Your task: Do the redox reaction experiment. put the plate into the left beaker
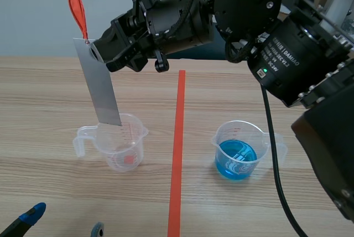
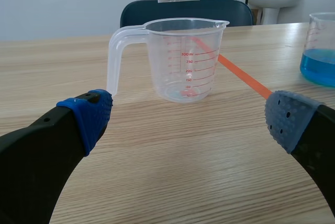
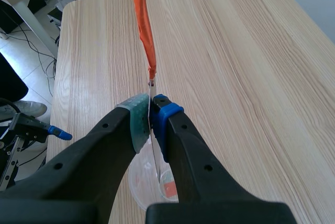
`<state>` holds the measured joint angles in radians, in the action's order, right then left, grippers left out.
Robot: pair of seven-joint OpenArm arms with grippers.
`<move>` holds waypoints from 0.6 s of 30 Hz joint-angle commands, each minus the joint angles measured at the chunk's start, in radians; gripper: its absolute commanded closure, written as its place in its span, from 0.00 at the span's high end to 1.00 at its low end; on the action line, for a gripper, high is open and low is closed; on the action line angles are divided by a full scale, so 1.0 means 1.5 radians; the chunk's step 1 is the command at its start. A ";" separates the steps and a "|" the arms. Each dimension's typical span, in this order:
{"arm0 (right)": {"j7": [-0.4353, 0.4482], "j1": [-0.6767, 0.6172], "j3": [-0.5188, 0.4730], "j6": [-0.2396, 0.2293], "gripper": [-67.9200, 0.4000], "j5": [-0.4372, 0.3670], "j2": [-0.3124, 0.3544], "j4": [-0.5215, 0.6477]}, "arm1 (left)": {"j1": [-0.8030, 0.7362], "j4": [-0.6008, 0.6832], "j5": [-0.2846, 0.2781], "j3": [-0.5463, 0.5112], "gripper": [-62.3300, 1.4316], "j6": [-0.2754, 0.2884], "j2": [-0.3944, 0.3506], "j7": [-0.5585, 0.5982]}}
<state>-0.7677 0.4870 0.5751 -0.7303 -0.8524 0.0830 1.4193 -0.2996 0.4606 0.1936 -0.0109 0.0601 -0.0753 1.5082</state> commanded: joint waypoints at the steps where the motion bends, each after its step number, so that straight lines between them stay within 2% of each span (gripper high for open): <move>1: 0.009 0.013 -0.009 -0.010 0.01 -0.007 -0.004 0.014 | -0.003 0.011 0.001 -0.002 0.99 0.001 -0.007 0.030; 18: 0.009 -0.007 -0.009 -0.010 0.01 -0.007 -0.003 0.014 | -0.003 0.011 0.001 -0.002 0.99 0.001 -0.007 0.030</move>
<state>-0.7654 0.4660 0.5751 -0.7303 -0.8524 0.0830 1.4193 -0.2996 0.4606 0.1936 -0.0109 0.0601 -0.0753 1.5082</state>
